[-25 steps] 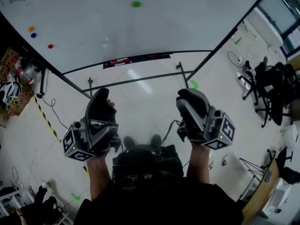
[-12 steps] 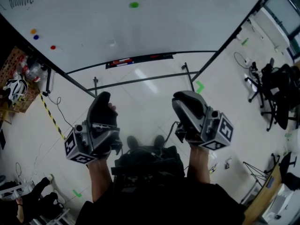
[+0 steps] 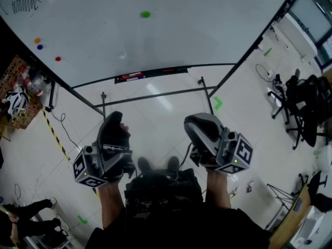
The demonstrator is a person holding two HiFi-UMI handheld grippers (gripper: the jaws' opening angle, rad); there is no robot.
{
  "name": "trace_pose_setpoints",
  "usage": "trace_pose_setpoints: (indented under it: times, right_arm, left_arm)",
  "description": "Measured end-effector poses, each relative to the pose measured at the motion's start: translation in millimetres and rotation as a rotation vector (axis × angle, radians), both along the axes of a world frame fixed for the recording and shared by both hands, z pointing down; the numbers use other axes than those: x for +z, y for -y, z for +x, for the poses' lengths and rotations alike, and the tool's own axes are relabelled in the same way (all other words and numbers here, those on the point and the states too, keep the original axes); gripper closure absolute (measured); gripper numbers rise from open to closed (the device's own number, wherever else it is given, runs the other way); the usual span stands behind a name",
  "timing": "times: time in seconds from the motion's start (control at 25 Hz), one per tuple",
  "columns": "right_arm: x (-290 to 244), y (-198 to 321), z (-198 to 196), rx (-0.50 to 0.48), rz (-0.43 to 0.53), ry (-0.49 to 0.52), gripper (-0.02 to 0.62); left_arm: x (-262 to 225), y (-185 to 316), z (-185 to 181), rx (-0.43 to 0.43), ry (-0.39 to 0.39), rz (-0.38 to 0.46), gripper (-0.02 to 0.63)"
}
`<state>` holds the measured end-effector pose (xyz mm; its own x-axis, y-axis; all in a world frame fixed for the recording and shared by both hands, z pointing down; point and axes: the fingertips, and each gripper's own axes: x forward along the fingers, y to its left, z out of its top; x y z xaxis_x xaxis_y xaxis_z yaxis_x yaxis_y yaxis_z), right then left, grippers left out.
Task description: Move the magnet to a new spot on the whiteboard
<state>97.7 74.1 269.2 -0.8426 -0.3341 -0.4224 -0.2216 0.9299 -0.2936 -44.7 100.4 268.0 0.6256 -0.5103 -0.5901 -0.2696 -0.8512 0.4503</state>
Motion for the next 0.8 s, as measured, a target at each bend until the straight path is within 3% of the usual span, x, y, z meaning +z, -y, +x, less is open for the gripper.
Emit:
trace_pose_setpoints:
  times: [0.12, 0.32, 0.8]
  right_arm:
    - [2.9, -5.7, 2.8, -0.024, -0.037, 0.001, 0.565]
    - [-2.5, -4.8, 3.2, 0.002, 0.022, 0.009, 0.571]
    - [0.1, -8.1, 1.8, -0.015, 0.027, 0.004, 0.575]
  left_arm:
    - [-0.3, -3.2, 3.8, 0.006, 0.003, 0.004, 0.207]
    - [-0.6, -6.1, 6.9, 0.009, 0.010, 0.008, 0.207]
    - [0.8, -9.4, 9.4, -0.001, 0.019, 0.009, 0.207]
